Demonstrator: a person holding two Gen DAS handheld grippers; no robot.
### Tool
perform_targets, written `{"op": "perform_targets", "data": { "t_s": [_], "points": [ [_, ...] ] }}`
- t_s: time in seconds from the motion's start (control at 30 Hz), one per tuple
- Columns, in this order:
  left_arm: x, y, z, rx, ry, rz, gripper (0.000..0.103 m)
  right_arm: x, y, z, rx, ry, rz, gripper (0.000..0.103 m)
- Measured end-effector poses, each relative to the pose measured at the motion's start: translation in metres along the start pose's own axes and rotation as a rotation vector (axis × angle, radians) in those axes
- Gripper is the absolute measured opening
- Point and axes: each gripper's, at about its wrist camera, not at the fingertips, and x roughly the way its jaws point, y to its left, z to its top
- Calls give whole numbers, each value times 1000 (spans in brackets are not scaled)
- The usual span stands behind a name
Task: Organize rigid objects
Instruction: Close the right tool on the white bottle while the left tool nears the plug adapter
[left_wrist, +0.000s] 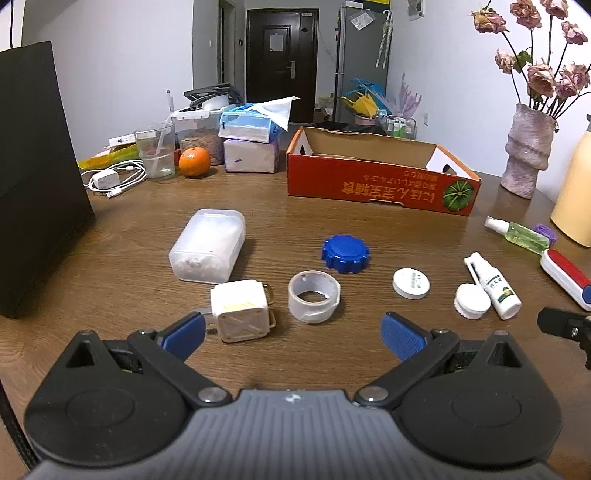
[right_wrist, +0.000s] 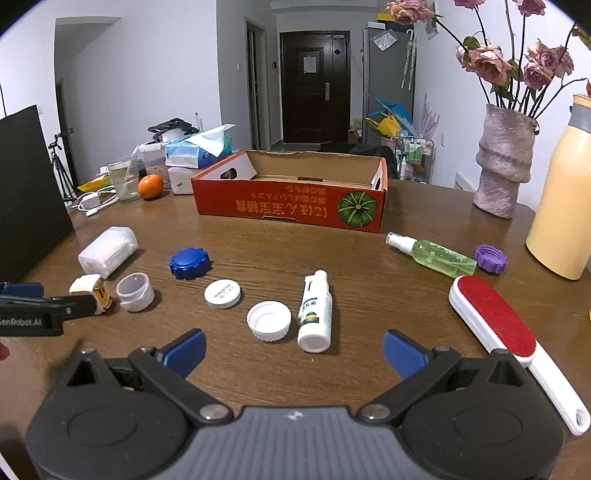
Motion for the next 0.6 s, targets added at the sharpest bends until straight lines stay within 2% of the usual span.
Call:
{"op": "perform_targets", "data": {
  "t_s": [0.3,0.43,0.6],
  "points": [
    [16,9,1,-15,23,27,103,20,-7,0,6,-25,-34,102],
    [20,11,2,-24,26,33,103,35,-12,1,3,-8,-62,95],
    [26,13,3,-37,31,41,103,53,-17,2,6,-1,-76,92]
  ]
}}
